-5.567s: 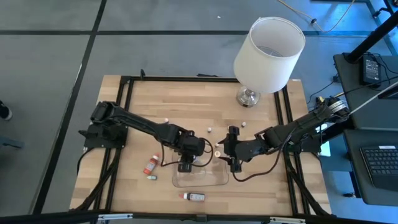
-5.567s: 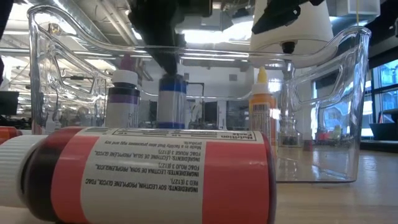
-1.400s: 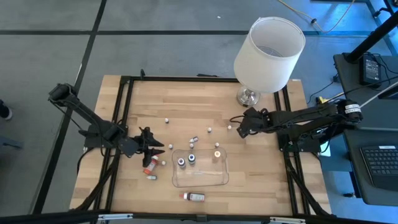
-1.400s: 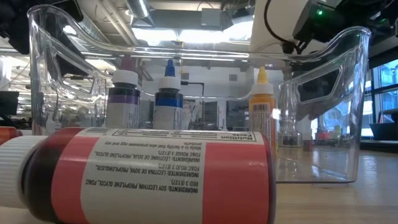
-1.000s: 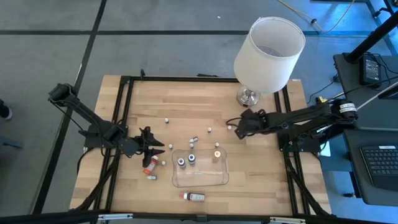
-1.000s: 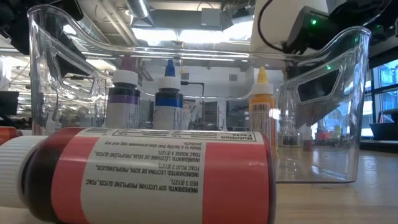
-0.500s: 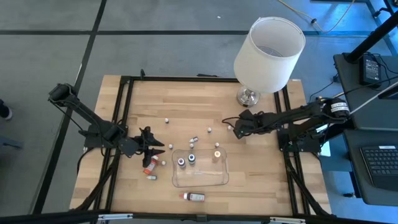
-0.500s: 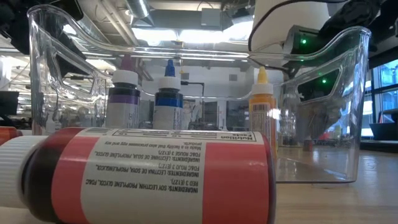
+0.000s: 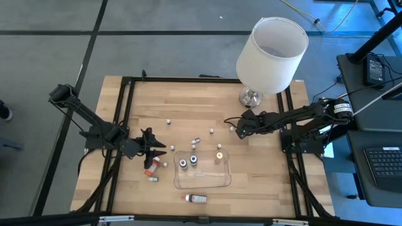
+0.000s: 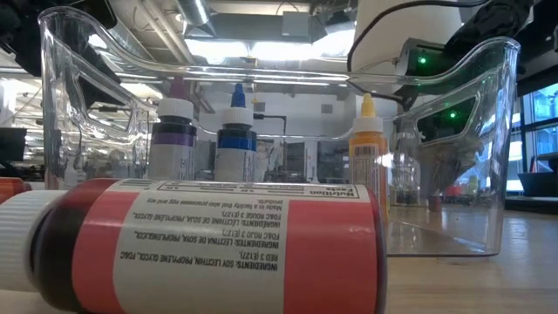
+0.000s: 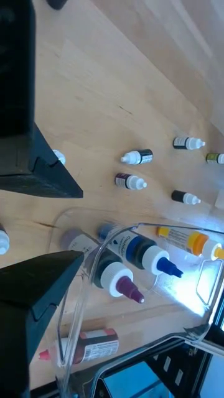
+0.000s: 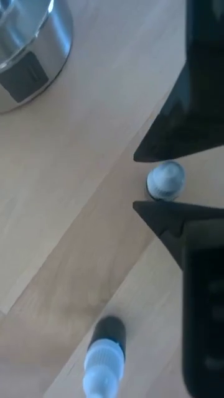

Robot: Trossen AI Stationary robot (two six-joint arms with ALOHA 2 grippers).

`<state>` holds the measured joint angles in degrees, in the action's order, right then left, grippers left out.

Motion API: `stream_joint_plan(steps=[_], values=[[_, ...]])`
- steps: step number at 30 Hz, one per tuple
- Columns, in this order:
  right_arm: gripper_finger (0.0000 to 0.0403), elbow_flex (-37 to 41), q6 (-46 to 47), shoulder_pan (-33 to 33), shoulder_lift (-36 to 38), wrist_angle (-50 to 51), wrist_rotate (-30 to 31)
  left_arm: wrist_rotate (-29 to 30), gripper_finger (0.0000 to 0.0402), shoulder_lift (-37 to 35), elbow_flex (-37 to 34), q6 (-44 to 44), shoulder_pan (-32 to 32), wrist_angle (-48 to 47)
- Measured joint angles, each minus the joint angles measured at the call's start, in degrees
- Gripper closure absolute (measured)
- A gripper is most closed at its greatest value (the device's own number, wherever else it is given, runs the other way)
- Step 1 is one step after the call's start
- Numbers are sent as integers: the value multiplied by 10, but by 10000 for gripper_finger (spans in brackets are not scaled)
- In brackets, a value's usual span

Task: Pick & Place food coloring
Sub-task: Put the small pink food coloring bottle into the container

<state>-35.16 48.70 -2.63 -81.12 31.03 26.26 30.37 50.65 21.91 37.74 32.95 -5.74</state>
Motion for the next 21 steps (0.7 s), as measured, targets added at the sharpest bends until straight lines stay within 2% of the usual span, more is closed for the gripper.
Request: stream_joint_plan(steps=[5, 12, 18, 21], values=[[336, 0, -11, 0, 1, 0, -6, 0, 258, 0, 0, 0, 0, 0], [336, -16, -14, 0, 2, 22, -16, 0, 258, 0, 0, 2, 0, 0], [336, -103, -50, 21, 3, 63, -30, 0, 258, 0, 0, 5, 0, 0], [336, -162, -83, 56, 3, 60, -8, 0, 258, 0, 0, 5, 0, 0]])
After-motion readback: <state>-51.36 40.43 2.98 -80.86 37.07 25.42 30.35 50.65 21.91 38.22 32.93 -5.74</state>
